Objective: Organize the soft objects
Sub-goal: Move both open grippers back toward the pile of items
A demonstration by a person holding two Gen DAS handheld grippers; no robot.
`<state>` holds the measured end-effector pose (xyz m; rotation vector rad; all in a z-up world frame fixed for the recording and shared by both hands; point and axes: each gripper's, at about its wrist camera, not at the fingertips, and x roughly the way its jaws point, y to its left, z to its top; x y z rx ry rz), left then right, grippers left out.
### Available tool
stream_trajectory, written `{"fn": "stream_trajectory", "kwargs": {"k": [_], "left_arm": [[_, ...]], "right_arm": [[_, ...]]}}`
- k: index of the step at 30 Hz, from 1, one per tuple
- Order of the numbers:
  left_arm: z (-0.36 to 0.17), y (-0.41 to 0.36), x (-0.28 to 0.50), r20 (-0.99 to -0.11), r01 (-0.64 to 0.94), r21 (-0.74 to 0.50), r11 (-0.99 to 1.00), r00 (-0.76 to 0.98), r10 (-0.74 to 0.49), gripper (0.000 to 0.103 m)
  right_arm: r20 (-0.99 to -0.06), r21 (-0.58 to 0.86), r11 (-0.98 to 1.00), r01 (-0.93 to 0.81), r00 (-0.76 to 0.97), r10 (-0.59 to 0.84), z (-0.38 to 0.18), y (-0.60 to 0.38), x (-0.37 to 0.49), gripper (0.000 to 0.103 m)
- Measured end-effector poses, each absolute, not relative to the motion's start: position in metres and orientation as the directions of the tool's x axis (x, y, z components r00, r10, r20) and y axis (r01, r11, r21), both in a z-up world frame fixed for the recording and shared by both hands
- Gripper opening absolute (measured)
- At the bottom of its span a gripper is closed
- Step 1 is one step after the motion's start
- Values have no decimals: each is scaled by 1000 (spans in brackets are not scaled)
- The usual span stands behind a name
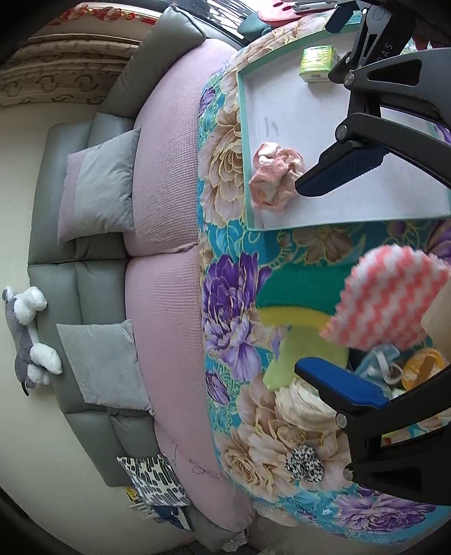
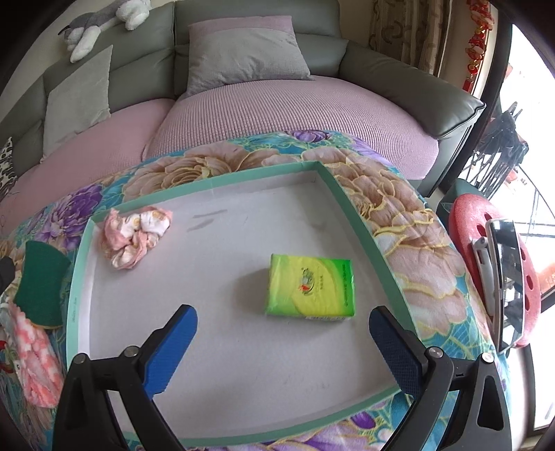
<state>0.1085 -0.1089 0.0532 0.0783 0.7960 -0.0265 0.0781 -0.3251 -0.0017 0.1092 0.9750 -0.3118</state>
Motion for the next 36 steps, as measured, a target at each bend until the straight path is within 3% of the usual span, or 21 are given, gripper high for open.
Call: {"fn": "stream_trajectory", "kwargs": {"k": [8, 25, 36], "left_arm": [[57, -67, 88, -704, 1, 23, 1000, 710, 16, 94], [55, 108, 50, -706, -405, -44, 913, 659, 258, 94], [36, 154, 44, -747, -454, -127, 882, 629, 216, 97]], "right_arm": [[-844, 46, 965, 259, 527, -101, 1, -290, 70, 101], [-809, 94, 994, 50, 586, 47, 22, -173, 73, 101], [-818, 82, 989, -122, 558, 136, 15, -94, 73, 101]]}}
